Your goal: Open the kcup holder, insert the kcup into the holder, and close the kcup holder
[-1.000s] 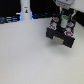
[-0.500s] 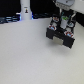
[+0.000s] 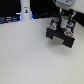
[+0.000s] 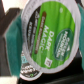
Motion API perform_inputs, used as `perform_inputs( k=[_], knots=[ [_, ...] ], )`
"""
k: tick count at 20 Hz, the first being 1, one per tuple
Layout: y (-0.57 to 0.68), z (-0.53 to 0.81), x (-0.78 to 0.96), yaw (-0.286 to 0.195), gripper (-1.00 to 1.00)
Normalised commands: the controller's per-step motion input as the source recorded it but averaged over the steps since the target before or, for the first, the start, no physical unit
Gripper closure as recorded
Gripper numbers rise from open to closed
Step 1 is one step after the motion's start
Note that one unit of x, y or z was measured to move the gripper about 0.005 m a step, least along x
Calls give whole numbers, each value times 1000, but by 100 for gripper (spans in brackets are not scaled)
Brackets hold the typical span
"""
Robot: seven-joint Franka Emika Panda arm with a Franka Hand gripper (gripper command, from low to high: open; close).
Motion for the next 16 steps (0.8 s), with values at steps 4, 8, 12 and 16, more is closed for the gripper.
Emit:
perform_inputs(
  k=[4,8,12,16],
  knots=[
    [-241,319,-182,-23,100],
    [-346,204,-138,-29,100],
    [-45,-138,-28,5,100],
    [-13,-280,-7,15,100]
  ],
)
